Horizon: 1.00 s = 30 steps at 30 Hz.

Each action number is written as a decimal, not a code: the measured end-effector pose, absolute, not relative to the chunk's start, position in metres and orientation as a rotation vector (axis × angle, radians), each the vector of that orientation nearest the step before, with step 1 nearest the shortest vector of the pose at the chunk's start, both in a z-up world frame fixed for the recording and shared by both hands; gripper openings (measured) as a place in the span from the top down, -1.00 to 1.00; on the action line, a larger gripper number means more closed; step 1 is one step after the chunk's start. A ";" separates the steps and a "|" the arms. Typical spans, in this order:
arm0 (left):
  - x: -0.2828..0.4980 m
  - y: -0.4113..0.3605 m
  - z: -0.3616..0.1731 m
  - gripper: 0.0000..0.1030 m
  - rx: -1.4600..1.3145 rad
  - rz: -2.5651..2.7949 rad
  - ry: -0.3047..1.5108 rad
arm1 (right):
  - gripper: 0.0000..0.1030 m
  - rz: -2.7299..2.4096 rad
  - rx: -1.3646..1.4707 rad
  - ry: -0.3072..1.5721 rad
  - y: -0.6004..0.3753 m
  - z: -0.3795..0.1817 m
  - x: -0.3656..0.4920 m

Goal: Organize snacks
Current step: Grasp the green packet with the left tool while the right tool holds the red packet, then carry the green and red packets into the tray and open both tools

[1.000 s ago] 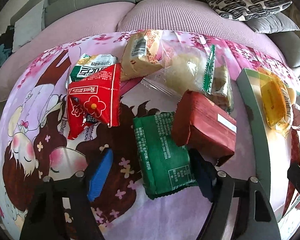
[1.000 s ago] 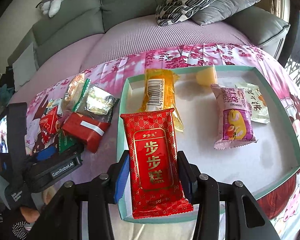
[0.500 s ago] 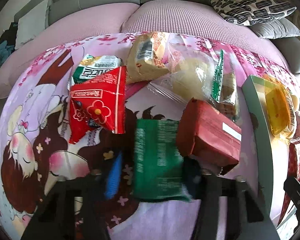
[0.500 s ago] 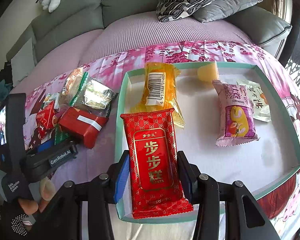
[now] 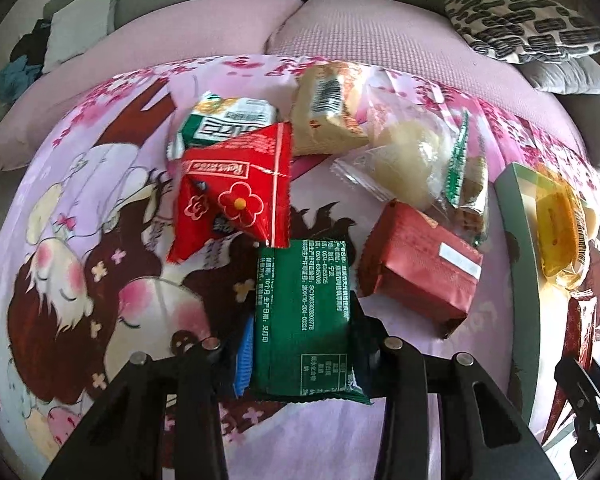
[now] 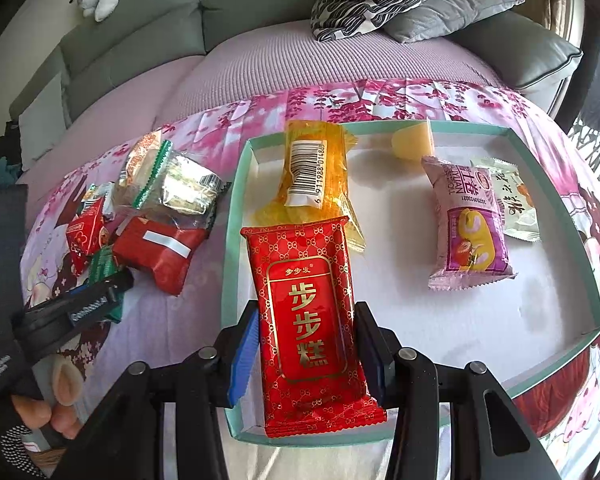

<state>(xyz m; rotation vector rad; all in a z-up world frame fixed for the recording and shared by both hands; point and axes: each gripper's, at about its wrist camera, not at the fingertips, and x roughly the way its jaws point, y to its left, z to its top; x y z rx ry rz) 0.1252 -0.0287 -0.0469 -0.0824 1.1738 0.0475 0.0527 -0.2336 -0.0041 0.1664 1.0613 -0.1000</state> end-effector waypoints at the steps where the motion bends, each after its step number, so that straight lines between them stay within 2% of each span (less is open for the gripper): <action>1: 0.124 -0.026 -0.045 0.20 -0.087 0.056 1.170 | 0.06 -0.099 0.166 1.060 -0.233 -0.004 0.053; 16: 0.102 -0.006 -0.004 0.20 -0.166 0.108 1.063 | 0.06 -0.089 0.200 1.027 -0.237 0.000 0.045; 30: 0.082 -0.070 0.033 0.20 -0.104 -0.108 0.984 | 0.06 -0.168 0.267 0.969 -0.278 0.014 0.028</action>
